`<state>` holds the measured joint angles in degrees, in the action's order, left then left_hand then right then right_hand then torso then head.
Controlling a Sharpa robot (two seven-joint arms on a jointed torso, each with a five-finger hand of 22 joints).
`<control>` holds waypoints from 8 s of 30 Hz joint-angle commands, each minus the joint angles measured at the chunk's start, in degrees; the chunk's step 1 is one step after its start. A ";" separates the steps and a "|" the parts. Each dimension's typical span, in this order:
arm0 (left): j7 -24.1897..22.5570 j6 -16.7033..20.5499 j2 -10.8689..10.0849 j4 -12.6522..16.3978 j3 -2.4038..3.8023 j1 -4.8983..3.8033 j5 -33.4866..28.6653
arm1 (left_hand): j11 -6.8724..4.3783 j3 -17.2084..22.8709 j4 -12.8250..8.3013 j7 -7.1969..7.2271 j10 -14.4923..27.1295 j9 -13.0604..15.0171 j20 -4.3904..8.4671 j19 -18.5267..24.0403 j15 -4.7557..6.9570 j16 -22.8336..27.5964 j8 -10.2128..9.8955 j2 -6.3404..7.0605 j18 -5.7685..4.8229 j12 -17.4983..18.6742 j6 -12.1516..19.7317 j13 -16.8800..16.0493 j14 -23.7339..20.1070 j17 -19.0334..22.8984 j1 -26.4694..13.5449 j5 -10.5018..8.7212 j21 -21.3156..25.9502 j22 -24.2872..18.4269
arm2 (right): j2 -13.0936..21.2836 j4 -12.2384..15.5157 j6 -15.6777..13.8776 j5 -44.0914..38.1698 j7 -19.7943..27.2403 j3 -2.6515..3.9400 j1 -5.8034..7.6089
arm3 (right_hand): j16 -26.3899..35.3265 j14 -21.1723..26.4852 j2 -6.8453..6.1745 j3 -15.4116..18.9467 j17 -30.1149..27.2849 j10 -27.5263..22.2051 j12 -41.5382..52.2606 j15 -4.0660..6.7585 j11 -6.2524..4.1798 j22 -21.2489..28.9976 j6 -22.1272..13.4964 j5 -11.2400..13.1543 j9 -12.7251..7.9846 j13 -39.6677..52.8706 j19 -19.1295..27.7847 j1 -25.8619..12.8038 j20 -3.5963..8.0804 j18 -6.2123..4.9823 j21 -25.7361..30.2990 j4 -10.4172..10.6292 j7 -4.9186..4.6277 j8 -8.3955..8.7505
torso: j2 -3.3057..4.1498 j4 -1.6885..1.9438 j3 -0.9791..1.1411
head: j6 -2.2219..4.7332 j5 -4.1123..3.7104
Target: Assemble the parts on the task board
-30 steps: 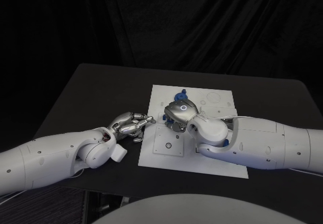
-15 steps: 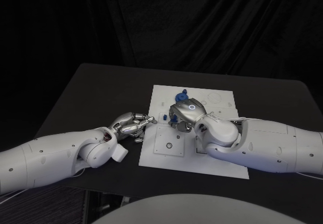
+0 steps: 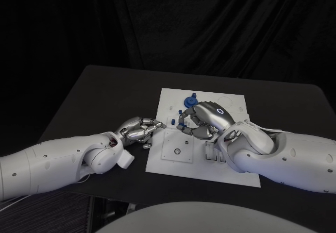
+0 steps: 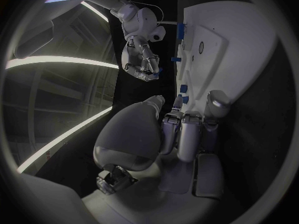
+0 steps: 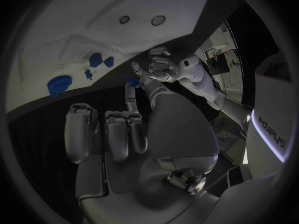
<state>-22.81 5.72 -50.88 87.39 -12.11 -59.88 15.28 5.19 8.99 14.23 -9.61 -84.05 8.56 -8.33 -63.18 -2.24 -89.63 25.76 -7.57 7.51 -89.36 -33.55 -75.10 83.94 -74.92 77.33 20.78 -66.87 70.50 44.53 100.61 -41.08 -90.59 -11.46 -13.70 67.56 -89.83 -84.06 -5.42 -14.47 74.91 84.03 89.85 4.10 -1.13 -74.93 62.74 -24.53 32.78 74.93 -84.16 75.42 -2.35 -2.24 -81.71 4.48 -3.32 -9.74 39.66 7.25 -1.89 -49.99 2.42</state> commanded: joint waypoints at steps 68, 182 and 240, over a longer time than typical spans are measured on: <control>-7.75 -33.33 3.05 3.38 0.06 1.63 -11.23 | -5.35 19.11 -20.14 10.58 -5.95 -3.23 4.02 -6.80 4.50 -0.37 -15.31 4.37 -2.00 -0.64 -4.47 -14.90 6.06 -15.08 -5.04 -3.44 -7.14 8.58 | 5.85 6.63 5.72 42.13 33.95 -0.15 0.46 | -0.17 -5.94 0.33 -0.60 15.09 5.97 0.15 0.20 -0.24 -12.54 0.55 2.23 1.62 15.07 -1.22 3.58 0.20 0.32 -0.64 2.45 0.83 -0.22 | 0.03 0.04 -0.05 | -0.01 2.34; -1.70 -22.58 4.89 -0.72 0.05 1.64 -11.23 | -1.52 8.32 -13.11 1.14 -5.78 -2.21 0.98 -6.45 1.25 -0.37 -6.16 4.29 -1.85 -0.50 1.40 -14.83 6.06 -15.08 1.85 -9.07 -4.84 9.12 | 7.94 7.22 25.89 98.04 19.18 -0.42 0.49 | -0.17 -5.94 1.61 2.46 15.09 5.97 0.15 -0.52 0.61 -11.78 -2.47 -3.52 2.80 15.07 0.32 5.67 -0.51 -0.23 1.45 4.77 -0.10 -1.81 | 0.04 -0.12 0.07 | -0.01 5.17; -3.03 -28.40 5.30 -1.27 0.05 1.68 -11.22 | -1.62 1.90 -13.73 1.36 -5.95 -0.87 0.86 -10.09 1.28 -0.37 -1.55 2.32 -2.62 -0.64 -4.39 -14.90 6.06 -15.08 5.56 -11.37 -7.41 11.15 | 7.36 6.53 30.27 98.18 16.04 -0.42 0.49 | -0.17 -5.94 2.46 5.03 15.09 5.97 0.15 -0.63 0.77 -11.70 -3.18 -3.54 2.78 15.07 0.45 6.55 -0.64 -0.29 1.60 4.83 -0.22 -2.70 | 0.03 0.04 -0.02 | -0.01 5.74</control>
<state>-24.83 -23.36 -45.72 85.93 -12.10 -58.31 4.35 3.49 11.31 0.46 -8.18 -83.92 7.63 -7.50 -72.84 -0.63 -89.63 23.84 -4.83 5.68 -90.11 -37.50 -75.09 83.95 -74.90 82.44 9.24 -74.01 74.92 51.93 107.12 -12.52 7.41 6.32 -14.13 68.06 -89.84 -83.85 -3.48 -9.71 74.91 84.03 89.85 3.89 -0.71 -74.92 59.48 -28.19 35.52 74.90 -83.85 81.90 -2.67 -2.23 -80.30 9.24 -4.01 -12.24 39.66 7.32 -1.91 -49.99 8.12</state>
